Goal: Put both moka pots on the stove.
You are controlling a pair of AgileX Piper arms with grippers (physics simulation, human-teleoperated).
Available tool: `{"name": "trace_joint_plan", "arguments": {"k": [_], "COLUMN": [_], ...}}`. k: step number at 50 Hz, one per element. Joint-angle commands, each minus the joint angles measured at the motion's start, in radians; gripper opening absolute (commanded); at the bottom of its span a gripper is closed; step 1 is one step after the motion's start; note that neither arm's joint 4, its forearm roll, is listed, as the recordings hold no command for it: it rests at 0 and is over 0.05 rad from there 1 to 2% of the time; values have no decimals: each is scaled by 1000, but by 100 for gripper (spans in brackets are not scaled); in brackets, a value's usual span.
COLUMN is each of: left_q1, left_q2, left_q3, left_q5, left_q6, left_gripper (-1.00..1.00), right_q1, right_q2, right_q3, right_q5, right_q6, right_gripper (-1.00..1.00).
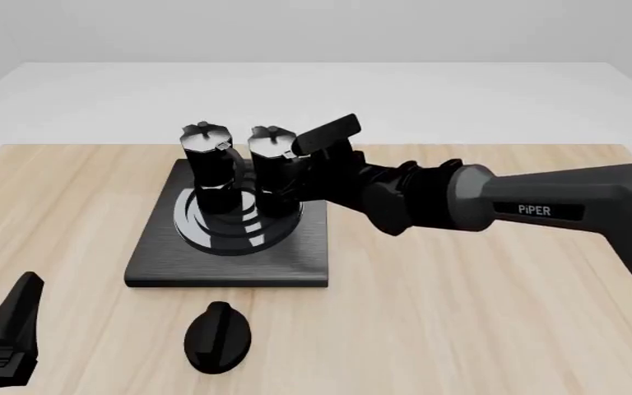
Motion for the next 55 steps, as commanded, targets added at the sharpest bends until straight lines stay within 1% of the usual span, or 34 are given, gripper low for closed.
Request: {"name": "trace_joint_plan", "arguments": {"k": [1, 17, 18, 28, 42, 55], "left_q1": [0, 0, 0, 0, 0, 0], "left_q2": [0, 0, 0, 0, 0, 0], "left_q3": [0, 0, 0, 0, 0, 0], "left_q5": [0, 0, 0, 0, 0, 0], "left_q6": [0, 0, 0, 0, 0, 0], "left_gripper": [100, 100, 100, 100, 100, 100], "right_q1": [2, 1, 2, 9, 9, 11], "right_q2": [-3, -2, -3, -1, -4, -69], "right_q3": [0, 12, 13, 9, 8, 17], "right_q5": [-6, -12, -13, -10, -6, 37], "right_q6": [13, 17, 16, 24, 21, 5], "right_gripper": [-100, -100, 100, 100, 100, 100]}}
